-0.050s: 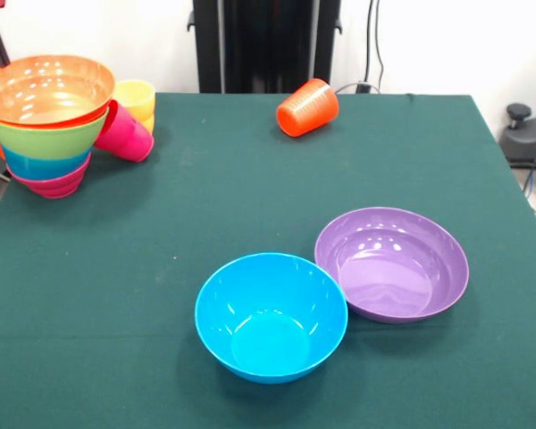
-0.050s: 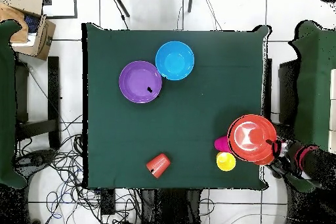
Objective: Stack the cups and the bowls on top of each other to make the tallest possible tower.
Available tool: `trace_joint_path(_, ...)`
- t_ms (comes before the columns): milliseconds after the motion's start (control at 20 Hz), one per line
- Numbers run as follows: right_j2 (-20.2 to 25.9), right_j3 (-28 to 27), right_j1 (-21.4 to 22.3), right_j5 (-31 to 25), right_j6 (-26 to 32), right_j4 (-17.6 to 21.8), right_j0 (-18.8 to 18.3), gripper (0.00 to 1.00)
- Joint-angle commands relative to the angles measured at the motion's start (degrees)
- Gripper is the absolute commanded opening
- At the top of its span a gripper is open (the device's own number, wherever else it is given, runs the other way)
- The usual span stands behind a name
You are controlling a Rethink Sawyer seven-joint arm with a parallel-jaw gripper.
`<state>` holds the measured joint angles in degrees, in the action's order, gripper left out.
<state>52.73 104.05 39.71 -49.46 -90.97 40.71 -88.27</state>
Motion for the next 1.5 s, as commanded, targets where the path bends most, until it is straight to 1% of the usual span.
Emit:
trace_joint_path(50, -2.74, -1.33, -0.51, 1.23, 4.35, 0.57, 3.18, 1.0)
trace_joint_path(150, -2.37, -0.62, -0.05, 1.01, 4.46, 0.04, 2.94, 1.0)
trace_joint_path(350, -0.22, 3.51, 3.63, -0.5, 3.64, -3.92, 1.92, 1.0)
trace_joint_path(500, 3.37, 8.34, 9.11, -3.14, 3.88, -9.9, 0.2, 1.0)
trace_joint_path(600, 4.64, 10.09, 11.69, -4.34, 3.34, -13.03, 0.04, 1.0)
trace_joint_path(700, 5.16, 11.11, 13.38, -4.5, 2.2, -15.4, 0.56, 1.0)
trace_joint_path(1050, 1.96, 11.39, 15.03, -1.36, -2.46, -18.33, 5.53, 1.0)
trace_joint_path(1250, -0.92, 10.7, 15.42, 0.49, -6.23, -18.74, 9.71, 1.0)
trace_joint_path(1350, -2.01, 10.87, 15.88, 2.21, -8.28, -19.1, 11.64, 1.0)
trace_joint_path(1500, -4.38, 10.7, 15.84, 5.08, -11.63, -18.53, 15.33, 1.0)
